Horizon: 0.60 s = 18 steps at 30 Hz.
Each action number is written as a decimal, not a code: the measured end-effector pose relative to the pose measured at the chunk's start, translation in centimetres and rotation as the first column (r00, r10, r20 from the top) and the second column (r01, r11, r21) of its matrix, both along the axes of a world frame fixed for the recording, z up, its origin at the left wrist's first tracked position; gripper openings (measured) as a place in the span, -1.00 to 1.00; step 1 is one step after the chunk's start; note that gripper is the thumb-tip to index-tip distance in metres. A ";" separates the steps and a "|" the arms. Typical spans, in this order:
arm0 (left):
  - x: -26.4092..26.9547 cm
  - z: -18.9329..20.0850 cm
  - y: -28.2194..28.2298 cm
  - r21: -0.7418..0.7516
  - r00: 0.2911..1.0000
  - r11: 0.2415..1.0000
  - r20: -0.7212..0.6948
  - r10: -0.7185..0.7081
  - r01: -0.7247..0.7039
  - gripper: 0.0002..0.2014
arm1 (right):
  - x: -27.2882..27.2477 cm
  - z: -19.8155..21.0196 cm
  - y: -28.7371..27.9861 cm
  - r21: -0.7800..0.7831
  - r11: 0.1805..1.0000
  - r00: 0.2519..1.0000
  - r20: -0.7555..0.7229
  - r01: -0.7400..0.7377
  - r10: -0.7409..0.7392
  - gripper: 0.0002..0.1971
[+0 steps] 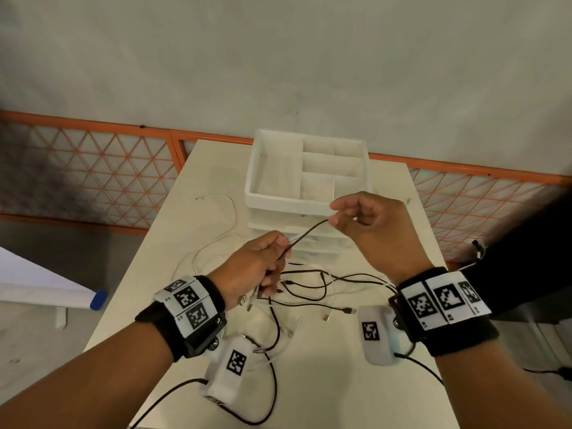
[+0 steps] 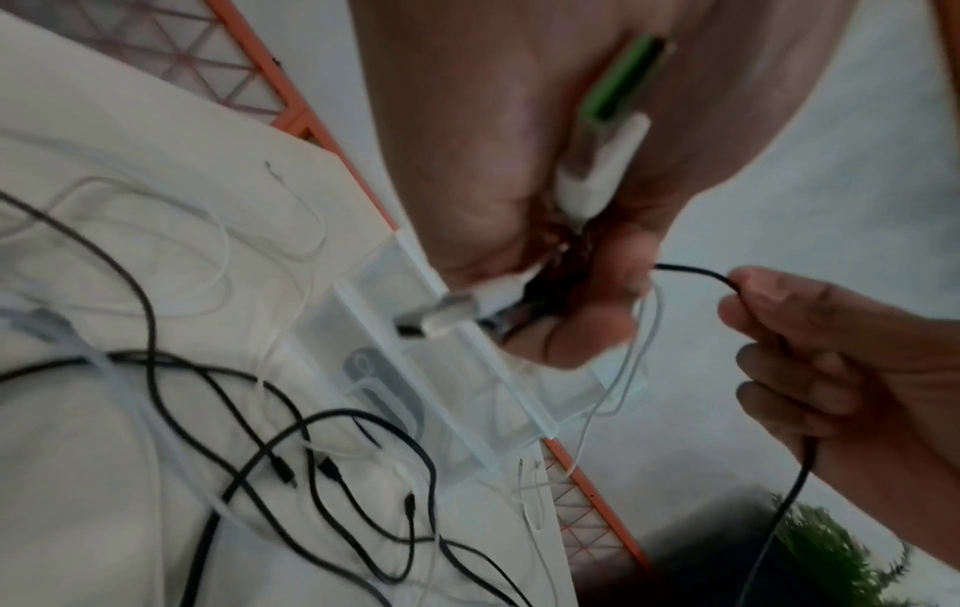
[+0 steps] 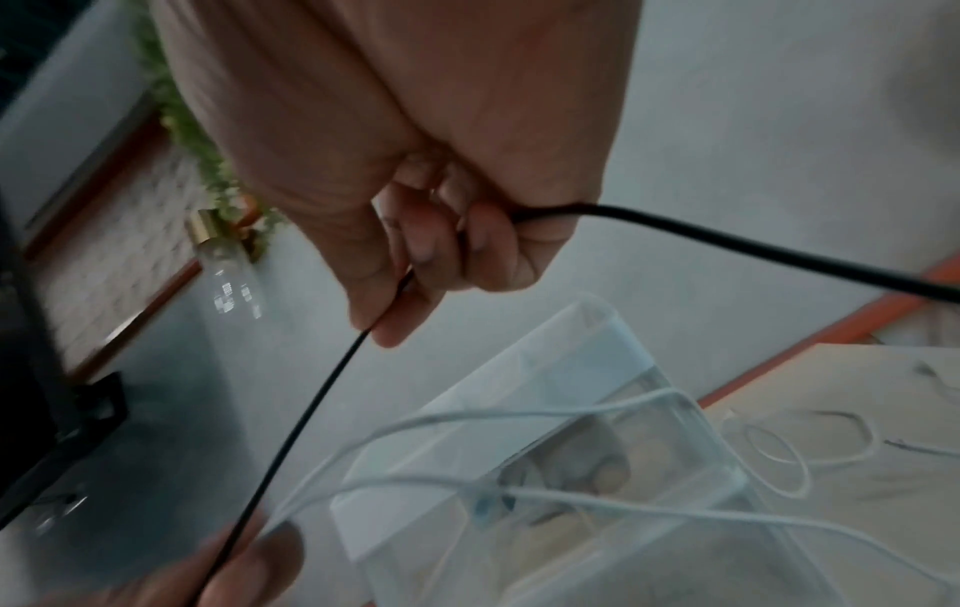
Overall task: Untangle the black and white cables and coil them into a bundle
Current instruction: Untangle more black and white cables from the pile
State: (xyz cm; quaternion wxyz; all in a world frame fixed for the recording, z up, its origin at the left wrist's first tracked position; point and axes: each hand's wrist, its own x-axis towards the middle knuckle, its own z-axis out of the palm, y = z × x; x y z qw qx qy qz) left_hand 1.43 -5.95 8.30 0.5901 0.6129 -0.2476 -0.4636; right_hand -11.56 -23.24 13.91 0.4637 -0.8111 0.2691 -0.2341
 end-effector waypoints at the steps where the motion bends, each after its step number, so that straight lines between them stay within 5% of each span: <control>1: 0.4 0.0 0.3 0.000 1.000 1.000 -0.009 0.014 -0.014 -0.72 | -0.3 -0.3 -0.5 0.027 1.000 1.000 -0.024 0.010 -0.009 -0.85; 5: 2.6 2.2 1.4 -0.076 0.991 0.990 -0.077 0.112 -0.118 -0.74 | -2.2 -3.0 -3.1 -0.117 0.993 0.924 -0.380 0.006 -0.050 -0.94; 8: 4.1 4.6 2.5 -0.135 0.992 0.983 0.022 0.126 -0.122 -0.75 | -4.2 -6.1 -5.6 -0.296 0.944 0.748 -0.591 0.148 -0.303 -0.72; 11: 5.3 4.9 3.3 -0.029 0.977 0.993 0.181 0.114 -0.111 -0.70 | -5.3 -6.9 -7.6 -0.349 0.895 0.615 -0.651 0.277 -0.445 -0.56; 13: 6.0 3.8 3.6 0.159 0.943 0.984 0.331 0.029 -0.086 -0.67 | -5.0 -6.0 -8.7 -0.265 0.891 0.677 -0.581 0.368 -0.452 -0.53; 15: 6.2 2.4 3.5 0.317 0.902 0.948 0.419 -0.104 -0.038 -0.71 | -4.1 -4.5 -9.5 -0.059 0.875 0.815 -0.337 0.481 -0.471 -0.70; 18: 5.7 0.1 3.0 0.425 0.890 0.905 0.422 -0.173 -0.025 -0.77 | -2.6 -1.1 -9.7 0.059 0.888 0.890 -0.021 0.457 -0.456 -0.85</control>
